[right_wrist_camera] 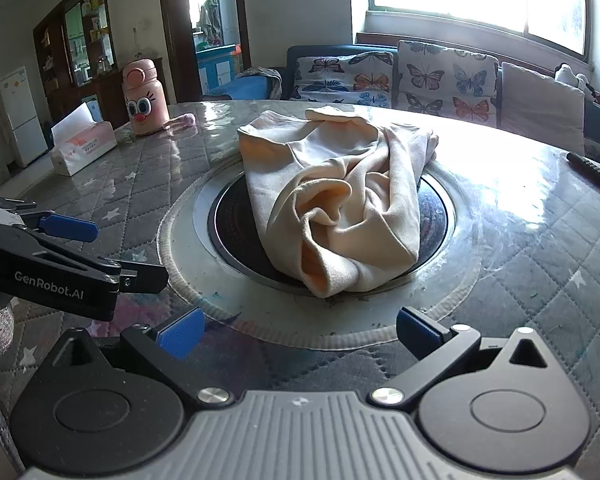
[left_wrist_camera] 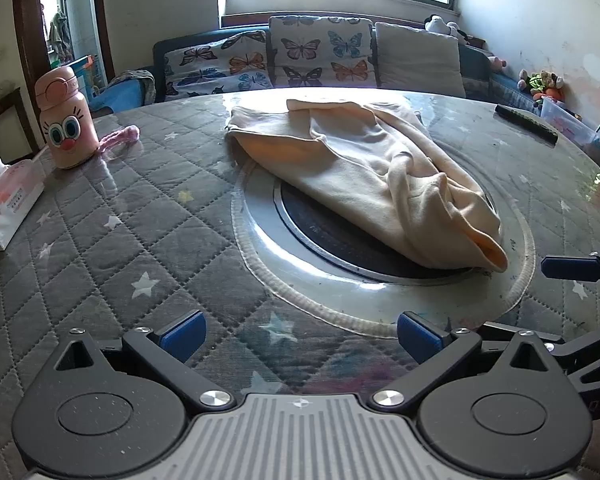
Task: Fold clothes
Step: 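Grasp the cream shirt with both grippers and lift it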
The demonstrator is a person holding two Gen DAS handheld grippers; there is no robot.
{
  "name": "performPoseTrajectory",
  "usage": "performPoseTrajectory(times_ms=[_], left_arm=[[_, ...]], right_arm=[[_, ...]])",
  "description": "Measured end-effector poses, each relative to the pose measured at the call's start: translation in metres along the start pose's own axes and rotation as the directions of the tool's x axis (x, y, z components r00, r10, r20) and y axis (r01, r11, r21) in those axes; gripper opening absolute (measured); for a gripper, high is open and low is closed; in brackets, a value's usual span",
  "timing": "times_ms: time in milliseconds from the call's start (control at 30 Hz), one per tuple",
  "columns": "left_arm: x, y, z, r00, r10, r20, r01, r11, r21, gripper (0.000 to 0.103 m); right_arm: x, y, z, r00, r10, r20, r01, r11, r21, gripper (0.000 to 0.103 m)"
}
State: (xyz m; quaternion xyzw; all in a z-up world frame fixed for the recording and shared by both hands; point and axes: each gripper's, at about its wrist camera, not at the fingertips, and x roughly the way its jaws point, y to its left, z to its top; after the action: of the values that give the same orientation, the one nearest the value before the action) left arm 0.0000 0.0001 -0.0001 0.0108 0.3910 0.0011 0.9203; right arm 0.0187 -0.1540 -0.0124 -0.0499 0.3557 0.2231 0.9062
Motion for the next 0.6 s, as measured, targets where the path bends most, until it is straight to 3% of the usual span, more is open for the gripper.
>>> performPoseTrajectory(times_ms=[600], left_arm=[[0.004,0.0,0.021,1.0,-0.005,0.017,0.004,1.0,0.012,0.103]], right_arm=[[-0.004,-0.012,0.012,1.0,0.008,0.028,-0.008,1.0,0.014,0.102]])
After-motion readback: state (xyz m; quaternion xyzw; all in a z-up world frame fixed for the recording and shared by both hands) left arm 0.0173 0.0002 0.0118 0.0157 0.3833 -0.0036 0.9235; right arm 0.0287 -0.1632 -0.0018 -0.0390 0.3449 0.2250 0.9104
